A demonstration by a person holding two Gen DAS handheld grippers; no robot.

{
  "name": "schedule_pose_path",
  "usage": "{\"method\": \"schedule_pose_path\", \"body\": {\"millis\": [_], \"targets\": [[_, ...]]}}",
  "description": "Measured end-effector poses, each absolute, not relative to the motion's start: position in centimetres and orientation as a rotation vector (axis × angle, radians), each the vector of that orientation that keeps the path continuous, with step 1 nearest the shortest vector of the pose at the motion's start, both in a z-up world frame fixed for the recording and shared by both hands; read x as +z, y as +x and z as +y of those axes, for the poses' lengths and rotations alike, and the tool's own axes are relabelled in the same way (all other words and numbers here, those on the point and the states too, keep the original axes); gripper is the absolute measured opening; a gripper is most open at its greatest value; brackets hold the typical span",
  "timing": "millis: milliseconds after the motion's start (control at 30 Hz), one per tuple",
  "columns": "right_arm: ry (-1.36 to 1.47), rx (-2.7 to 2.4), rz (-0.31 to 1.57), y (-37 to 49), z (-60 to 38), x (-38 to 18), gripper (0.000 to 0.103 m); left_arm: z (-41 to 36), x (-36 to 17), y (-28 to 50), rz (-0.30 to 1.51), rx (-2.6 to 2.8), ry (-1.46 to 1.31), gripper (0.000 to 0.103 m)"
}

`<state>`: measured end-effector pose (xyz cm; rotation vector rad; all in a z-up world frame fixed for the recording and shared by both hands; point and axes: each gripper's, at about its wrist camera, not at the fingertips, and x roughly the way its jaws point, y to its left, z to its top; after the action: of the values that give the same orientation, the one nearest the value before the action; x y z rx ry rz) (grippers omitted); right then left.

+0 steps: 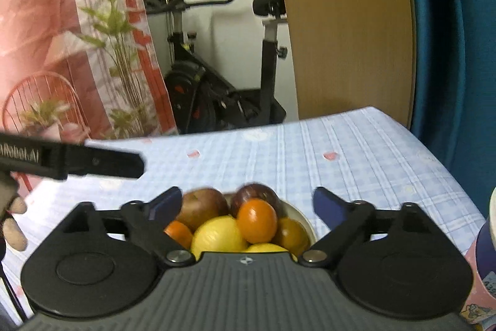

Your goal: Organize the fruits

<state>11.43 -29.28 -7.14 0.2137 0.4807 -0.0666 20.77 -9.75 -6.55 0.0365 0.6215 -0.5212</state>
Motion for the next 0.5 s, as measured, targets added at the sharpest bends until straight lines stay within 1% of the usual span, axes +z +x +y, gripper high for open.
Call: {"method": "schedule_pose_path", "body": {"millis": [33, 167, 367, 500], "targets": [[0.227, -0.068, 0.471, 11.2, -29.2, -6.7, 0.103, -8.9, -6.1, 20.2, 0.611, -0.5, 0.026, 0.092], [0.261, -0.048, 0.423, 10.1, -28.2, -4.7, 0.103, -6.1, -4.2, 18.1, 0.575, -0.391, 0.031, 0.093], [0.217, -0.022, 0.45, 9.1, -25.4, -1.7, 0.103, -3.8, -1.3, 14.3, 0.494, -0.249, 0.115, 0.093], [0.2, -0.002, 0.45, 8.0, -23.6, 0.0, 0.103, -2.3, 0.5, 12.7, 0.495, -0.205, 0.102, 0.093]]}}
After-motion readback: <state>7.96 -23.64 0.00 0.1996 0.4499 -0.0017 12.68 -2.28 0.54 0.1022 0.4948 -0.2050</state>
